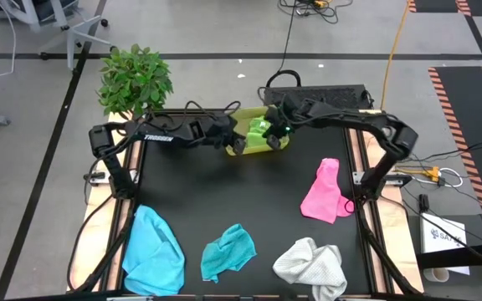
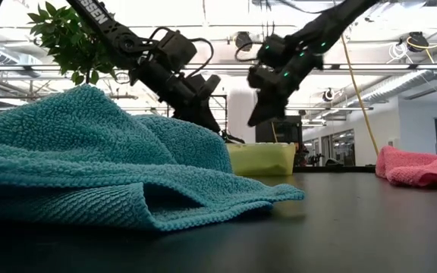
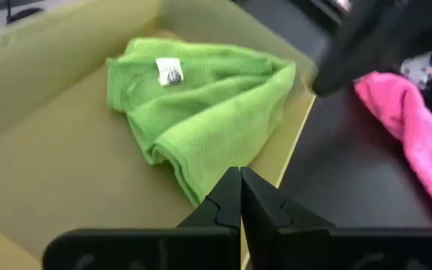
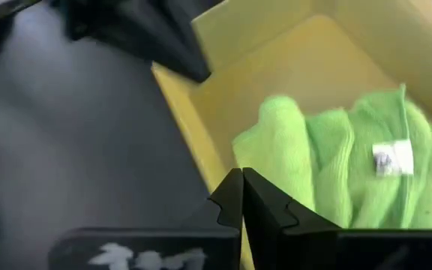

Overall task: Fold microfiber towels
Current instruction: Put the green microfiber cloth into the bin

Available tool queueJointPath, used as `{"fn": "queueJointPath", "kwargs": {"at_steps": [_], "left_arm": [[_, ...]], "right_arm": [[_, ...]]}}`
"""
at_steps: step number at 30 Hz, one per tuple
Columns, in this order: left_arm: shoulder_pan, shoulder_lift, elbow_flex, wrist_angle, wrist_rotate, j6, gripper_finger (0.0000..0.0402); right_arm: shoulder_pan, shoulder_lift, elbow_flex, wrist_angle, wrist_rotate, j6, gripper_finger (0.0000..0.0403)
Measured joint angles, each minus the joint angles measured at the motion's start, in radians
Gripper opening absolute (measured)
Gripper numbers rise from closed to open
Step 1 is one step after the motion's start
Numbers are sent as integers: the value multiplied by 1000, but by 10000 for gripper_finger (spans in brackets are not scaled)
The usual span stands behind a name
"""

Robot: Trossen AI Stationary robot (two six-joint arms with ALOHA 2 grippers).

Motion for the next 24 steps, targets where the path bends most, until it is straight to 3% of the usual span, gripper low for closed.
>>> {"fn": "queueJointPath", "kwargs": {"at_steps": [4, 11, 24], "left_arm": [[-13, 0, 0, -54, -23, -6, 3], [-23, 0, 0, -134, -59, -27, 3], [-23, 0, 0, -158, -101, -31, 4]], "right_arm": [[6, 116, 86, -17, 1, -69, 0], [36, 260, 221, -206, 4, -198, 0], [58, 290, 233, -112, 88, -319, 0]]}}
